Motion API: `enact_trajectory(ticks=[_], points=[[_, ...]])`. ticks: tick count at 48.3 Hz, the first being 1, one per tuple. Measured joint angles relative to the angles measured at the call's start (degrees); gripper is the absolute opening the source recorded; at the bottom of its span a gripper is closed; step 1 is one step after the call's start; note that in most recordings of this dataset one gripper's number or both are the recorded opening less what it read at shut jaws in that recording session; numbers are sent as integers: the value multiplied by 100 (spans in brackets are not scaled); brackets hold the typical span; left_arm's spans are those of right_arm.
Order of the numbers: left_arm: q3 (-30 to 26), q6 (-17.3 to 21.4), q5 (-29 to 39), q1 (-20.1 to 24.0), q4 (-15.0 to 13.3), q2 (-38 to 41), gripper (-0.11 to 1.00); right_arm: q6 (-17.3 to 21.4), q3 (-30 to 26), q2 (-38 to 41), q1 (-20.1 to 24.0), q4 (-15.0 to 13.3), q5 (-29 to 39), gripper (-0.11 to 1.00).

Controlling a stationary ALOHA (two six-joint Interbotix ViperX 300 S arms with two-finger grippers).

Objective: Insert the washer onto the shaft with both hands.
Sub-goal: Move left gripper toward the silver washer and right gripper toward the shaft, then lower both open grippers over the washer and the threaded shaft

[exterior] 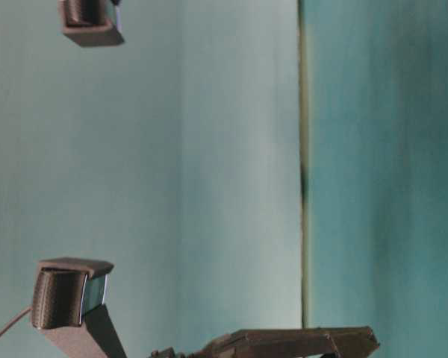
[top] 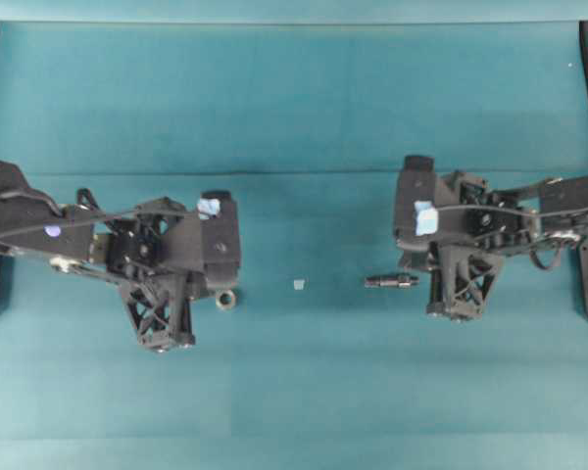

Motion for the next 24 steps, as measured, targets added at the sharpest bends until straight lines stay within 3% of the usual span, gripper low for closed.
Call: enact_trajectory(ticks=[11, 18, 24], points=[[0, 246, -26, -9, -9, 9, 2, 0, -9, 70, 0, -26, 114, -6], [0, 211, -35, -9, 0, 18, 3, 0, -18, 79, 9, -44, 211, 4], [0, 211, -35, -9, -9, 70, 26, -79, -18, 105, 9, -79, 220, 28]])
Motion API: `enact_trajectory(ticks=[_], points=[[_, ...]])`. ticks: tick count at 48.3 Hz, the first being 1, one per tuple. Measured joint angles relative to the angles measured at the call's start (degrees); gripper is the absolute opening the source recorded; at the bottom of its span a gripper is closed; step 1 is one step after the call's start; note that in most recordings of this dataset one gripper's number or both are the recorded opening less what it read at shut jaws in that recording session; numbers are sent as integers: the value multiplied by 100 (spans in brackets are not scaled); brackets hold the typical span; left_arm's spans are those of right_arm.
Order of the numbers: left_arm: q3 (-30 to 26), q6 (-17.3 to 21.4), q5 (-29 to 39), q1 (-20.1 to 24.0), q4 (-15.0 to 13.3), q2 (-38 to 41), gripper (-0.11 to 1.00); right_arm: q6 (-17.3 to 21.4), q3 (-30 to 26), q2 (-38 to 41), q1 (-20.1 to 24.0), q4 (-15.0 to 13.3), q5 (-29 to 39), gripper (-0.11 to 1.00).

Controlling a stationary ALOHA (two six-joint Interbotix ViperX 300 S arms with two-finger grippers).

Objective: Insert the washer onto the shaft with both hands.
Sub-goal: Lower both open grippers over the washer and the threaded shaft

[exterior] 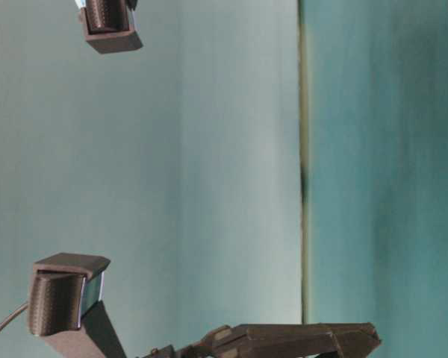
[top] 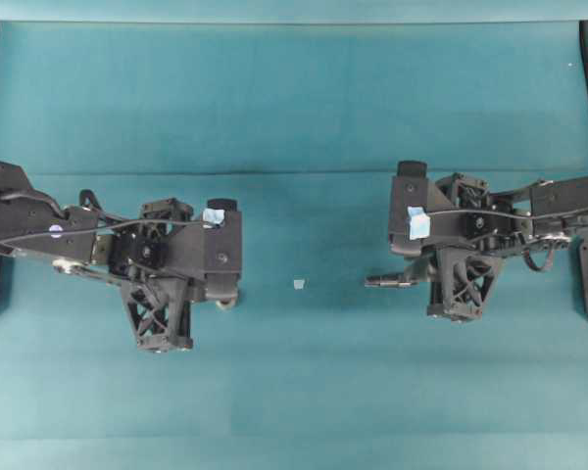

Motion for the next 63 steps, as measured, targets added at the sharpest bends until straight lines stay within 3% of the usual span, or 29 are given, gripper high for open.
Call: enact_trajectory(ticks=[8, 11, 13, 24, 63], points=[[0, 9, 26, 0, 9, 88, 78, -360, -35, 88, 18, -26, 9, 76], [0, 26, 26, 0, 9, 105, 92, -571, -44, 141, 62, -44, 9, 91], [0, 35, 18, 0, 9, 114, 96, -668, -53, 176, 79, -53, 9, 96], [0, 44, -70, 0, 0, 220, 94, -835, -158, 360, 105, -70, -9, 94], [-26, 26, -650, 0, 9, 1063, 94, -835, -53, 624, 105, -70, -185, 94]])
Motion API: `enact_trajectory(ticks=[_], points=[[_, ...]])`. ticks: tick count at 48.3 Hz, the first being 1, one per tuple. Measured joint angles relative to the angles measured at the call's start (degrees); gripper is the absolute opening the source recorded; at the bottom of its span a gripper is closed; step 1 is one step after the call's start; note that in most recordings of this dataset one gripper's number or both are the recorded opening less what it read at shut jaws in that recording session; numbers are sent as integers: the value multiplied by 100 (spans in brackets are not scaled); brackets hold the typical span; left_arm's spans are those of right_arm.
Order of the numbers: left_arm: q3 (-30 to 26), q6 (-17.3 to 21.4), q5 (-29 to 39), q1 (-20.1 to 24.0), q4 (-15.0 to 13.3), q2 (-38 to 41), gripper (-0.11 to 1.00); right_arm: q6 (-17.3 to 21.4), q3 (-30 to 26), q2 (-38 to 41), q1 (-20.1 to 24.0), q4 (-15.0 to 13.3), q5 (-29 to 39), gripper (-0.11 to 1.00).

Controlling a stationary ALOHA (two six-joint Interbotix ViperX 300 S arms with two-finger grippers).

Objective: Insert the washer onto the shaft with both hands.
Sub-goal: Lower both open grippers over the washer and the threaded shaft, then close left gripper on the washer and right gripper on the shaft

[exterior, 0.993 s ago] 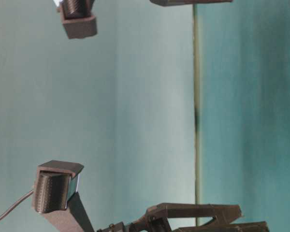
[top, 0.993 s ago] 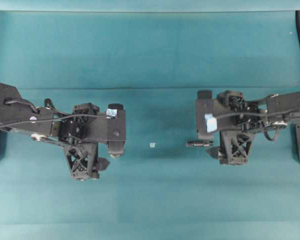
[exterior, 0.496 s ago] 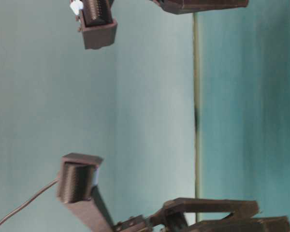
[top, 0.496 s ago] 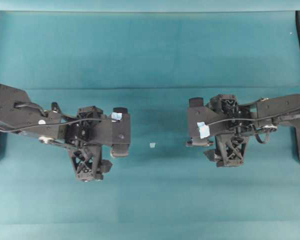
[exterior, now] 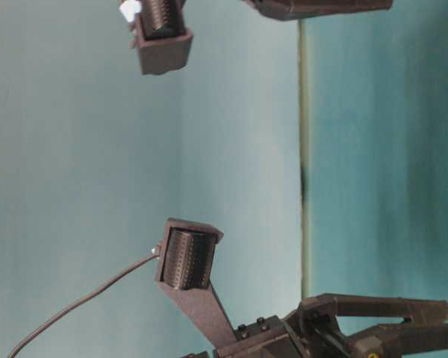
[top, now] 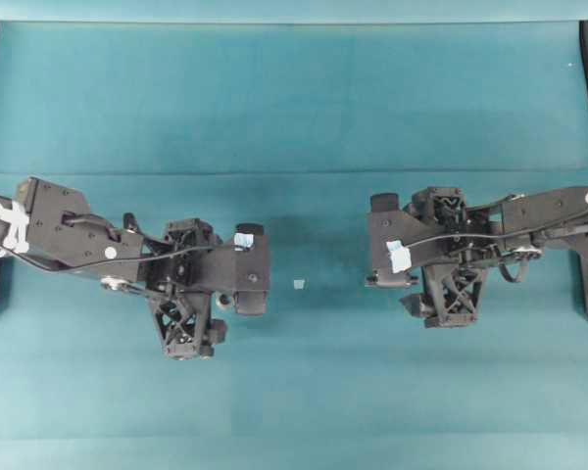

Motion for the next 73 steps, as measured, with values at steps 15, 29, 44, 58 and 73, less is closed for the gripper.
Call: enact_trajectory(ticks=[15, 29, 44, 58, 73], points=[[0, 0, -53, 70, 0, 97, 94, 0, 97, 123, 0, 9, -62, 94], [0, 0, -158, 70, -9, 185, 94, 0, 97, 316, 0, 9, -193, 93], [44, 0, -167, 70, 0, 202, 94, 18, 132, 431, -9, 18, -264, 94], [88, 0, -272, 70, -9, 229, 94, 123, 202, 501, 0, 26, -413, 93], [97, 0, -369, 70, -9, 272, 94, 132, 202, 519, -9, 26, -448, 93]])
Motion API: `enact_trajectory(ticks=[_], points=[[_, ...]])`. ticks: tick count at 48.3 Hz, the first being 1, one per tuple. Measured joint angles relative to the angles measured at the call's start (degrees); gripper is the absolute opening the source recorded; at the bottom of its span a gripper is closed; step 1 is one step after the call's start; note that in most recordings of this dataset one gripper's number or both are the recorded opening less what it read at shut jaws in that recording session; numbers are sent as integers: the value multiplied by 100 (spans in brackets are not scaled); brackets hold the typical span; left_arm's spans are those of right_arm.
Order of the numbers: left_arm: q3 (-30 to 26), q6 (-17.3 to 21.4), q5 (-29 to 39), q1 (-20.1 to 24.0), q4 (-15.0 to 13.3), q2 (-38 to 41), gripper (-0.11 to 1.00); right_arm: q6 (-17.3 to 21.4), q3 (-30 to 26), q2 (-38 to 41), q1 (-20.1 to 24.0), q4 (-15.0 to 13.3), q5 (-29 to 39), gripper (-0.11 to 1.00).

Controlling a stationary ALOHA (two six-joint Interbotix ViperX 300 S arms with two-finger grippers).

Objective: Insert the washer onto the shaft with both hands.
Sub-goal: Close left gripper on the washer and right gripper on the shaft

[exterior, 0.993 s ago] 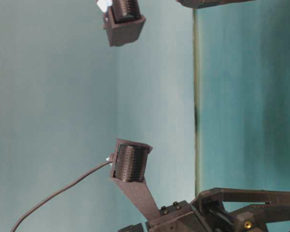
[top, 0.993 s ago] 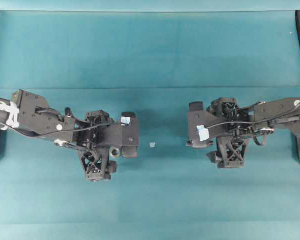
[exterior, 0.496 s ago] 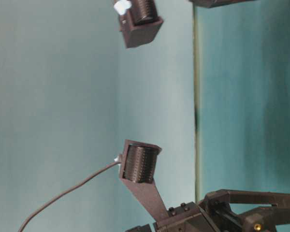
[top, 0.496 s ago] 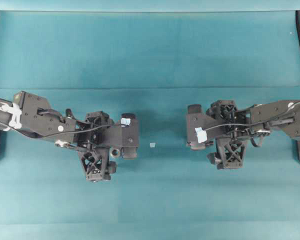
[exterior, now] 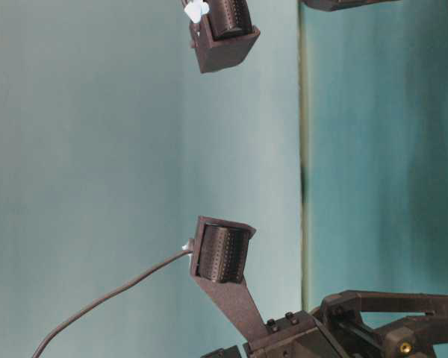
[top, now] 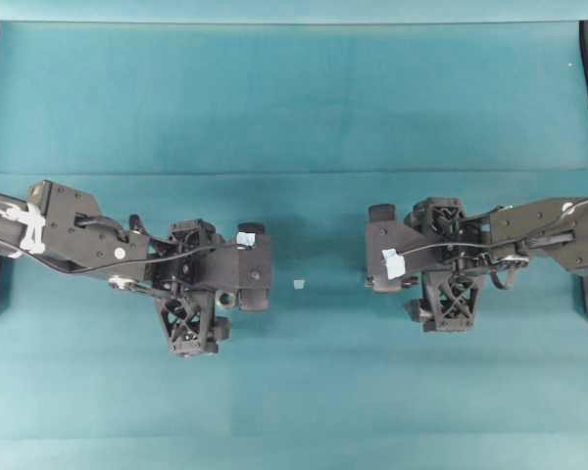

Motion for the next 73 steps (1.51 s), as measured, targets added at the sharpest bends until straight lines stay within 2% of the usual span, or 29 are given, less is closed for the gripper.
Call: enact_trajectory(ticks=[63, 68, 73], points=[[35, 0, -26, 0, 9, 9, 93, 18, 9, 123, -88, 79, -149, 93], [35, 0, -35, 0, 0, 0, 92, 18, 0, 123, -88, 79, -149, 91], [35, 0, -62, 9, 0, 9, 89, 18, 0, 123, -97, 79, -123, 82]])
